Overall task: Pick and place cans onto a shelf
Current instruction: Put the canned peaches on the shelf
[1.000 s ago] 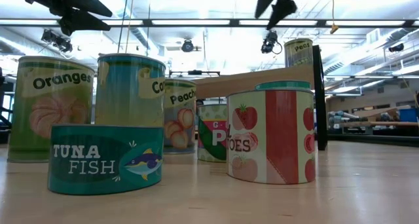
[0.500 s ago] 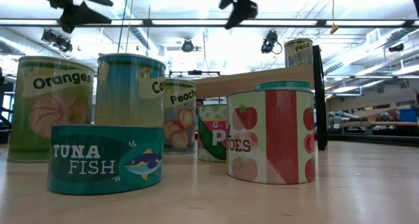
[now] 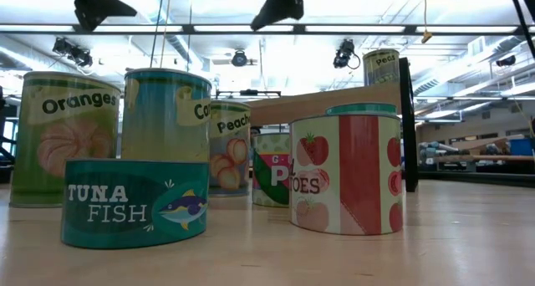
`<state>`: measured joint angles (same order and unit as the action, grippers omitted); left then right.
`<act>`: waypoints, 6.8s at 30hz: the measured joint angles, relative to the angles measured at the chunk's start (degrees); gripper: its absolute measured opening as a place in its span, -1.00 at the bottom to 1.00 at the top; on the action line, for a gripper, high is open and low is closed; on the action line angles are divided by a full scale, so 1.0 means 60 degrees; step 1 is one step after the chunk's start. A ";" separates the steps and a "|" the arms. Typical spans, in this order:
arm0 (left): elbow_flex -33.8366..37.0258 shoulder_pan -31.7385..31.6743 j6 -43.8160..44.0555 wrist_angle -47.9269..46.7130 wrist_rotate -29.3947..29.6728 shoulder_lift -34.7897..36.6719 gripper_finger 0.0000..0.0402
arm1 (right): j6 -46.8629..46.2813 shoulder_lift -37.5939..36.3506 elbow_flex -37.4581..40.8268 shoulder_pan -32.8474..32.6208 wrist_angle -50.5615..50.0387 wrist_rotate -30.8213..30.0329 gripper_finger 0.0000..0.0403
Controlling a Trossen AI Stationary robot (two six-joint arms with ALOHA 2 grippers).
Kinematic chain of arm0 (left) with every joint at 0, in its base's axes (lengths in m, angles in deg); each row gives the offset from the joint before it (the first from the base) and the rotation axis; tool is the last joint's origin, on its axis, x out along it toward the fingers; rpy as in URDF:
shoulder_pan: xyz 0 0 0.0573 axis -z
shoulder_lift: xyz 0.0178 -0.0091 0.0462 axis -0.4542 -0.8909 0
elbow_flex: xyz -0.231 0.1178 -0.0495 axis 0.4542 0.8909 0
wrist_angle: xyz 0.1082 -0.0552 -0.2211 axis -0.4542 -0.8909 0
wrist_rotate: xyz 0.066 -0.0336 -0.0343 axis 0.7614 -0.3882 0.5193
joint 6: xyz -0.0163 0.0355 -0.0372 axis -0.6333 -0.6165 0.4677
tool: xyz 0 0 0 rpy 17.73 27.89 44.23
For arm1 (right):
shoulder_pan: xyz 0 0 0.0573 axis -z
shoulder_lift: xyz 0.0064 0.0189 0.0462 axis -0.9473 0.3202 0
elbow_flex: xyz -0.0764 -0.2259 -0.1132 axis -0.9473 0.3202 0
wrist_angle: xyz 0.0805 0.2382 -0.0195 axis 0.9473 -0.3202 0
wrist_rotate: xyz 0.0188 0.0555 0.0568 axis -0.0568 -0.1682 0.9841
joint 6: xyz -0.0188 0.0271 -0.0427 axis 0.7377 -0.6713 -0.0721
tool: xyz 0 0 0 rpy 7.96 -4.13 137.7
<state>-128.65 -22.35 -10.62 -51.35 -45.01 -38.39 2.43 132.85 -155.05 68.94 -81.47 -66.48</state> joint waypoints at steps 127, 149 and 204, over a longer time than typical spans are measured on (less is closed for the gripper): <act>0.1526 0.0007 0.0870 0.0358 0.1597 0.3045 0.23 | 0.4759 0.3341 0.0327 -0.0369 0.2586 0.0769 0.95; 0.1526 0.0007 0.0875 0.0371 0.1597 0.3045 0.23 | 0.4547 0.3299 0.0800 -0.0204 0.2569 0.0745 0.57; 0.1530 0.0007 0.0860 0.0369 0.1597 0.3045 0.23 | -0.0653 0.0966 -0.3928 0.2433 -0.4967 -0.2323 0.59</act>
<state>-119.47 -22.30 -5.46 -49.13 -35.43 -20.13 -1.48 138.65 -178.61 83.54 -111.27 -80.42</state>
